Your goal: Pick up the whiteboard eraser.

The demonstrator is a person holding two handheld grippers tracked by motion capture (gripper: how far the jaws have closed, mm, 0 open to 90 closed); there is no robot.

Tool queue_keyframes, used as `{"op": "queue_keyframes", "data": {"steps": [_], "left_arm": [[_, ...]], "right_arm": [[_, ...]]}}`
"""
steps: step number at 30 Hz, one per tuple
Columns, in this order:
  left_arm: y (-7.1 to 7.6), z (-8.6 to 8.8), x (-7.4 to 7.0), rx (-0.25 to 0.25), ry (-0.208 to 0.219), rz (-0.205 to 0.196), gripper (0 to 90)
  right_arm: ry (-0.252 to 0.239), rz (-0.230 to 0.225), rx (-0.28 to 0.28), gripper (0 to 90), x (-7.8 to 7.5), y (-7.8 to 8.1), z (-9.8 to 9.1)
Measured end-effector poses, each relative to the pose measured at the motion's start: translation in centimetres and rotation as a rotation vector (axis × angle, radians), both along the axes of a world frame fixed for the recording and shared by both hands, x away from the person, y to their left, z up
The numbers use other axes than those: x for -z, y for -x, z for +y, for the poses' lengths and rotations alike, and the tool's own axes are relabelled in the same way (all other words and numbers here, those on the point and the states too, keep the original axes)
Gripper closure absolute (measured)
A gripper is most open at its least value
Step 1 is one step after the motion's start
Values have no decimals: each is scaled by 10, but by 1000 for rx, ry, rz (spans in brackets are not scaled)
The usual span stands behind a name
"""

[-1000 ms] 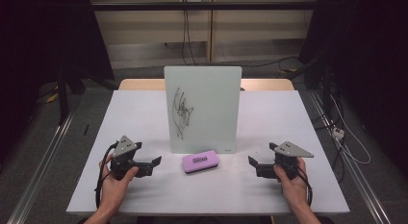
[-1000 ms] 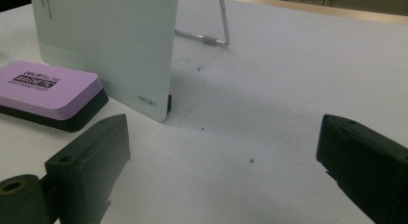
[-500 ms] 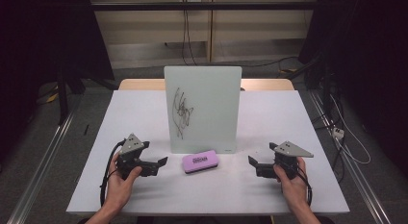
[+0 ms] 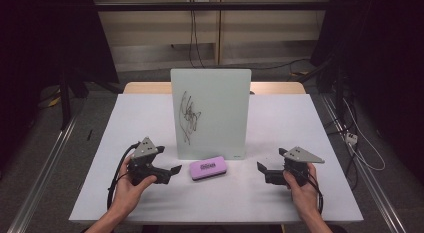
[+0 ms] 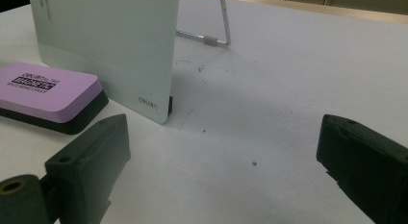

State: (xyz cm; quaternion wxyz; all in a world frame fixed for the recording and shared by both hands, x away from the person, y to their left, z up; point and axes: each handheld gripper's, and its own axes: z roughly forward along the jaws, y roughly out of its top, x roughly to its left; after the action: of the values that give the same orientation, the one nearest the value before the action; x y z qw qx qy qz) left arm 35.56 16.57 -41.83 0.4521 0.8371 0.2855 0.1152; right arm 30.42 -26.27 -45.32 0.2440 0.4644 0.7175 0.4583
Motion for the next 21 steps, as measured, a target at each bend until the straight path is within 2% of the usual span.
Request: {"op": "queue_keyframes", "data": {"steps": [3, 8, 13, 15, 16, 19, 21], "left_arm": [[-1, -4, 1, 4, 14, 25, 86], [2, -9, 1, 27, 1, 50, 86], [3, -9, -2, 36, -37, 62, 90], [2, -9, -2, 44, -27, 78, 97], [1, -10, -3, 50, -39, 85, 97], [2, -14, -3, 104, -41, 78, 96], [2, -18, -4, 116, -54, 71, 83]], "right_arm": [[-6, 0, 0, 47, 0, 0, 0], [-1, -2, -4, 48, -1, 1, 0], [-3, 2, -6, 49, -1, 1, 1], [-4, 8, -11, 52, -1, 0, 1], [-5, 8, -11, 53, -1, 0, 1], [-5, 4, -15, 54, 0, 0, 1], [-3, 4, -16, 55, 0, 0, 1]]}}
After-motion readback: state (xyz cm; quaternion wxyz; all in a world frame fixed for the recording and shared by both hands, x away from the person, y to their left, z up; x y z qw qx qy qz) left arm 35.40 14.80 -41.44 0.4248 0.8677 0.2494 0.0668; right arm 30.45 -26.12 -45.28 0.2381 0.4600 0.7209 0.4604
